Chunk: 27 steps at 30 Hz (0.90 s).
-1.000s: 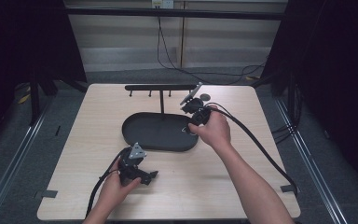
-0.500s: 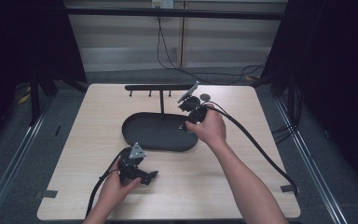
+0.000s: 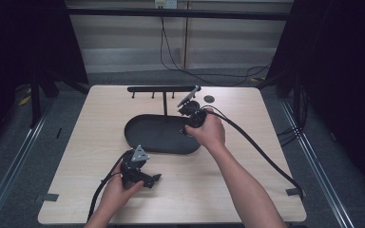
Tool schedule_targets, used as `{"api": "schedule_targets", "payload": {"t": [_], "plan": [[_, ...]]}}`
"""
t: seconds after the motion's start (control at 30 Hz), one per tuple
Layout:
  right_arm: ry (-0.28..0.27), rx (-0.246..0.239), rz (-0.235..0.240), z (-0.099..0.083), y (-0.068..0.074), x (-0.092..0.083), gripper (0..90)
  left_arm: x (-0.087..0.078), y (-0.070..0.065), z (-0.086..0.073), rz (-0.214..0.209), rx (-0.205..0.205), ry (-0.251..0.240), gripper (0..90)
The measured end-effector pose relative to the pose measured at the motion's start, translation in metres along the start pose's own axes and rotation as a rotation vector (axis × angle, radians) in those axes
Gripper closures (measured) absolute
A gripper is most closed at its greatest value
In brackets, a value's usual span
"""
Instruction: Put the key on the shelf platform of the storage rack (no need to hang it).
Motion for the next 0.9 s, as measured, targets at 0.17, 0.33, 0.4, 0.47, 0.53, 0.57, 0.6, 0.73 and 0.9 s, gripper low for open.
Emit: {"api": "schedule_targets", "payload": {"t": [0.17,0.33,0.4,0.47,0.53,0.57,0.6,0.73,0.9], "plan": [[-0.006,0.007,-0.007,0.001,-0.001,0.005,73.4,0.0,0.0,0.0,0.002,0.002,0.001,0.0],[-0.016,0.011,-0.001,0.003,-0.001,0.01,73.4,0.0,0.0,0.0,0.005,0.001,0.0,0.0],[-0.015,0.012,-0.005,0.004,-0.001,0.011,73.4,0.0,0.0,0.0,0.004,0.0,0.0,0.0],[-0.018,0.014,-0.005,0.004,-0.001,0.014,73.4,0.0,0.0,0.0,0.001,0.002,0.002,0.0],[-0.02,0.014,-0.008,0.005,-0.001,0.017,73.4,0.0,0.0,0.0,0.001,0.001,0.002,0.0],[-0.019,0.013,-0.008,0.005,-0.001,0.018,73.4,0.0,0.0,0.0,0.001,0.002,0.002,0.0],[-0.02,0.015,-0.006,0.005,-0.001,0.019,73.4,0.0,0.0,0.0,0.002,0.003,0.002,0.0],[-0.023,0.009,-0.01,0.005,-0.001,0.025,73.4,0.0,0.0,0.0,0.002,0.003,0.002,0.0],[-0.018,0.018,-0.005,0.004,0.001,0.031,73.4,0.0,0.0,0.0,0.006,0.002,-0.002,0.0]]}}
Point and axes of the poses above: each handheld gripper's, and its own axes: x roughly forward along the jaws, z roughly out of its top, y roughly to its left, the point moved 8 cm from there along x, roughly forward along the jaws, and after that the axes turned 6 degrees about -x, right-handed, at the moved point
